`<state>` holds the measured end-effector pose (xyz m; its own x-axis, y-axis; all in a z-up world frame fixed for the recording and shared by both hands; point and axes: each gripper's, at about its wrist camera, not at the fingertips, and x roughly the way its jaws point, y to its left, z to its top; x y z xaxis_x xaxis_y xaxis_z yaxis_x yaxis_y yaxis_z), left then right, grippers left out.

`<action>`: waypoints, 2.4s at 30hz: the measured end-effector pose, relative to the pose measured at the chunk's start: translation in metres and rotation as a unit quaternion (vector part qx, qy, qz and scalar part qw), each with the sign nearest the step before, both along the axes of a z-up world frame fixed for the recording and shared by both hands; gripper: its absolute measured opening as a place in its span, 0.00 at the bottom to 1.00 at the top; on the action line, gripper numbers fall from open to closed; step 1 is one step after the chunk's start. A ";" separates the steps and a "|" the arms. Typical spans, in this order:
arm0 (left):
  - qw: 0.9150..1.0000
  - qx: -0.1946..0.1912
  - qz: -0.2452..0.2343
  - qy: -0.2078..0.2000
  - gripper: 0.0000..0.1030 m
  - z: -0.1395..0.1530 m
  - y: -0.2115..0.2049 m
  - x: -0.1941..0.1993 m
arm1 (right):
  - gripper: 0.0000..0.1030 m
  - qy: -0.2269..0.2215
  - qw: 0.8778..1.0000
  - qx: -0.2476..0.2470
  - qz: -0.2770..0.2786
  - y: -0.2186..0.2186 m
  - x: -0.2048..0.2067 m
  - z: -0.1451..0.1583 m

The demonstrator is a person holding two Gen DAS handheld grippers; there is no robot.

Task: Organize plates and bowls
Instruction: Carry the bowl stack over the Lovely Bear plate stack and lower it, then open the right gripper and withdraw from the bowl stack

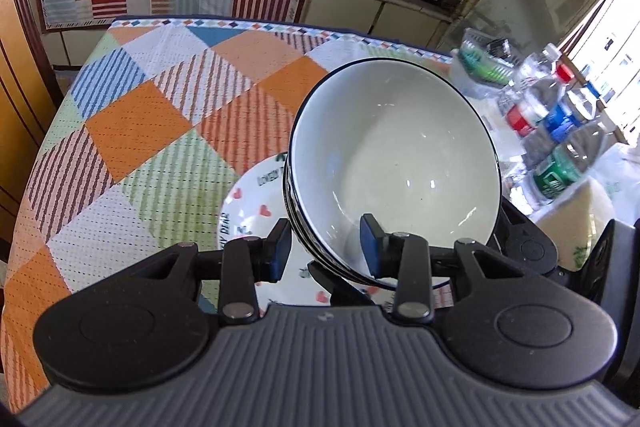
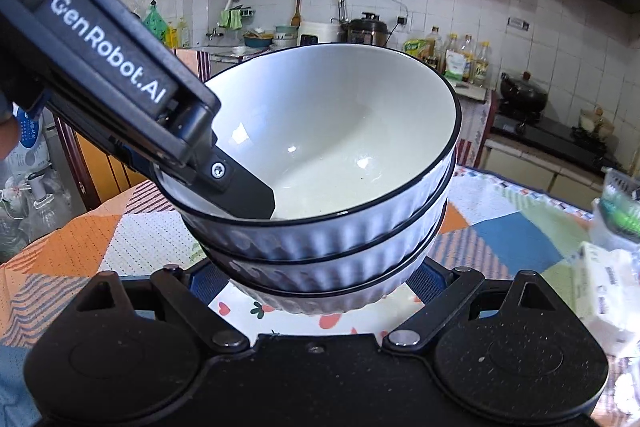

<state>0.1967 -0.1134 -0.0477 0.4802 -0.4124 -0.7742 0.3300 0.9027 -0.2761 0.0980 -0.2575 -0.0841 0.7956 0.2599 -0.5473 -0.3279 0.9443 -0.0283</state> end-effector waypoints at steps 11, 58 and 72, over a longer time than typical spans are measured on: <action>0.999 0.031 -0.009 0.026 0.34 -0.041 0.001 0.012 | 0.93 0.047 0.998 0.023 -0.021 0.015 0.011 -0.033; 0.994 0.074 0.012 -0.074 0.53 0.038 0.002 -0.071 | 0.96 0.099 0.988 -0.009 -0.116 -0.013 -0.032 0.029; 0.988 0.096 0.025 -0.119 0.79 0.055 0.038 -0.131 | 0.96 0.125 0.972 0.048 -0.194 -0.041 -0.079 0.070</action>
<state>0.0660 -0.0756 0.0074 0.6742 -0.2406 -0.6982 0.3188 0.9476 -0.0188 0.0190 -0.2985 -0.0141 0.6896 0.0263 -0.7237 0.0680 0.9926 0.1009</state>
